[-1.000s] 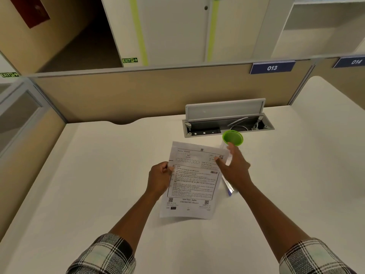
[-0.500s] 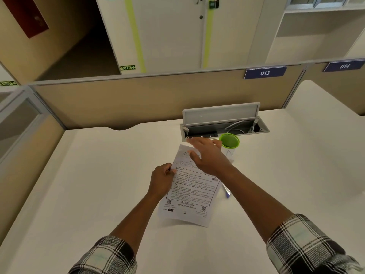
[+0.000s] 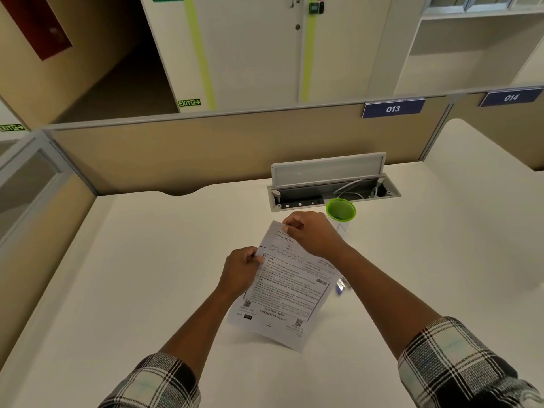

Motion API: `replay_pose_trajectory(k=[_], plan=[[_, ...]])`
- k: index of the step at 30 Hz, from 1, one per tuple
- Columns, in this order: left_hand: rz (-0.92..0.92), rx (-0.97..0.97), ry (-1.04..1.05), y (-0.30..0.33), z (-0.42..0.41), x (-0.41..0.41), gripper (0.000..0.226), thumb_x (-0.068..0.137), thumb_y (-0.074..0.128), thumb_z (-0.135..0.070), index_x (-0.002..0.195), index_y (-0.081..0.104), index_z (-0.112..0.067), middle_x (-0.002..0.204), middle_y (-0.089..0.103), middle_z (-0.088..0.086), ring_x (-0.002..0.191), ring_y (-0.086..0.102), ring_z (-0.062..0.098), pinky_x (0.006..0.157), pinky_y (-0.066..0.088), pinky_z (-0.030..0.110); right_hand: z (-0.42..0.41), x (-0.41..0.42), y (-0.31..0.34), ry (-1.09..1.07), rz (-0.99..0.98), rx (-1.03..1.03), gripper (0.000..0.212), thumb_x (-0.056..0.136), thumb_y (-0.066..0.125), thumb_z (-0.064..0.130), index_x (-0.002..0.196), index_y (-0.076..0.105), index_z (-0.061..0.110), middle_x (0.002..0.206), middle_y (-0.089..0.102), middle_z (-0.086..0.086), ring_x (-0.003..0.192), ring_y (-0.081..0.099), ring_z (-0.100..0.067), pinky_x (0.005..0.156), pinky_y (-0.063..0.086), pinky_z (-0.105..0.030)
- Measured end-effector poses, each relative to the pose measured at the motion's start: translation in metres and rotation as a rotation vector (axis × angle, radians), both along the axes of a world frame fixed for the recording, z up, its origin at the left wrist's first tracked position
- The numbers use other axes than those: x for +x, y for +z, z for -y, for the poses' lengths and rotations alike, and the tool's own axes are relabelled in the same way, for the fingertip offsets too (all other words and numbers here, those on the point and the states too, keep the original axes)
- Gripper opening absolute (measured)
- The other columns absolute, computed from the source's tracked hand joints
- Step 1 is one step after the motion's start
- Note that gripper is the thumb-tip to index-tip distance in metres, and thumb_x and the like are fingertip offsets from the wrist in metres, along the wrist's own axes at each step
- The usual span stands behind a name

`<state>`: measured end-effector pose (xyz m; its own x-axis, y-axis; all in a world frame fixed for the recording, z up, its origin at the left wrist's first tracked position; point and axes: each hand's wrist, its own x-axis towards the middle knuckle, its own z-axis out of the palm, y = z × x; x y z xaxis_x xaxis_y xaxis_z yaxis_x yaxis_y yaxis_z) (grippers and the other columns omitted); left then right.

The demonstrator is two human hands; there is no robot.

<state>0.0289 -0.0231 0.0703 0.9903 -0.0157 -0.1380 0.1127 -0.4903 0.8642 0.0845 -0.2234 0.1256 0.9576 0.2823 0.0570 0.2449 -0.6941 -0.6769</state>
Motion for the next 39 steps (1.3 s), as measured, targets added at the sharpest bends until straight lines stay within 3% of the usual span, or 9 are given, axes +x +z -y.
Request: replay_pose_trajectory(k=[5, 9, 18, 23, 25, 28, 32, 34, 39], plan=[[-0.092, -0.048, -0.088, 0.000, -0.006, 0.007, 0.015, 0.096, 0.057, -0.024, 0.091, 0.070, -0.021, 0.089, 0.077, -0.003, 0.074, 0.074, 0.019, 0.069, 0.062, 0.036, 0.004, 0.000, -0.005, -0.029, -0.067, 0.070, 0.014, 0.093, 0.059, 0.030, 0.096, 0.070, 0.020, 0.083, 0.068, 0.010, 0.074, 0.065, -0.006, 0.064, 0.047, -0.018], [-0.094, -0.092, -0.147, 0.004, -0.006, 0.011, 0.016, 0.094, 0.061, -0.031, 0.100, 0.071, -0.021, 0.093, 0.077, -0.003, 0.074, 0.075, 0.017, 0.067, 0.062, 0.032, 0.009, 0.000, -0.011, -0.051, -0.137, 0.102, 0.013, 0.095, 0.059, 0.030, 0.097, 0.068, 0.022, 0.083, 0.068, 0.009, 0.074, 0.065, -0.006, 0.063, 0.047, -0.016], [-0.135, 0.202, -0.260, -0.002, 0.003, 0.040, 0.023, 0.093, 0.063, -0.031, 0.080, 0.073, -0.015, 0.075, 0.075, -0.001, 0.060, 0.071, 0.011, 0.055, 0.053, 0.024, 0.030, -0.001, -0.047, -0.179, -0.373, 0.273, 0.012, 0.091, 0.064, 0.025, 0.093, 0.072, 0.016, 0.087, 0.076, 0.001, 0.076, 0.073, -0.016, 0.069, 0.059, -0.028], [-0.145, 0.324, -0.303, -0.021, 0.004, 0.048, 0.030, 0.092, 0.062, -0.028, 0.073, 0.069, -0.006, 0.074, 0.072, 0.006, 0.057, 0.063, 0.013, 0.055, 0.046, 0.028, 0.054, -0.003, -0.072, -0.237, -0.441, 0.317, 0.010, 0.087, 0.063, 0.010, 0.088, 0.071, 0.014, 0.085, 0.075, -0.002, 0.072, 0.072, -0.013, 0.066, 0.053, -0.019], [-0.159, 0.350, -0.298, -0.029, 0.002, 0.049, 0.031, 0.092, 0.061, -0.027, 0.070, 0.067, -0.007, 0.071, 0.071, 0.003, 0.056, 0.063, 0.013, 0.053, 0.045, 0.027, 0.068, -0.003, -0.083, -0.305, -0.405, 0.208, 0.014, 0.088, 0.059, 0.010, 0.088, 0.070, 0.018, 0.085, 0.074, 0.003, 0.070, 0.070, -0.006, 0.073, 0.053, -0.021], [-0.178, 0.382, -0.301, -0.039, 0.003, 0.052, 0.037, 0.091, 0.060, -0.025, 0.055, 0.053, -0.018, 0.061, 0.061, -0.003, 0.054, 0.057, 0.014, 0.052, 0.039, 0.026, 0.088, -0.005, -0.103, -0.418, -0.353, -0.067, 0.018, 0.087, 0.058, 0.015, 0.100, 0.070, 0.016, 0.104, 0.071, 0.001, 0.098, 0.065, -0.015, 0.092, 0.048, -0.029], [-0.202, 0.384, -0.317, -0.045, 0.003, 0.056, 0.031, 0.092, 0.057, -0.027, 0.073, 0.067, -0.005, 0.076, 0.071, 0.008, 0.069, 0.068, 0.025, 0.062, 0.054, 0.041, 0.094, -0.014, -0.121, -0.443, -0.550, -0.382, 0.052, 0.078, 0.069, 0.047, 0.116, 0.053, 0.016, 0.113, 0.059, -0.003, 0.109, 0.059, -0.024, 0.093, 0.046, -0.039], [-0.208, 0.375, -0.317, -0.049, 0.003, 0.057, 0.030, 0.092, 0.057, -0.028, 0.076, 0.068, -0.004, 0.078, 0.071, 0.010, 0.072, 0.069, 0.026, 0.064, 0.055, 0.041, 0.091, -0.019, -0.131, -0.403, -0.599, -0.521, 0.065, 0.072, 0.072, 0.051, 0.118, 0.047, 0.012, 0.115, 0.054, -0.006, 0.110, 0.058, -0.028, 0.093, 0.046, -0.040], [-0.213, 0.387, -0.305, -0.057, 0.003, 0.057, 0.030, 0.092, 0.059, -0.028, 0.069, 0.065, -0.010, 0.072, 0.068, 0.003, 0.064, 0.065, 0.018, 0.057, 0.045, 0.029, 0.088, -0.024, -0.147, -0.364, -0.480, -0.554, 0.040, 0.081, 0.063, 0.033, 0.111, 0.052, 0.009, 0.114, 0.058, -0.010, 0.108, 0.056, -0.030, 0.086, 0.044, -0.038]])
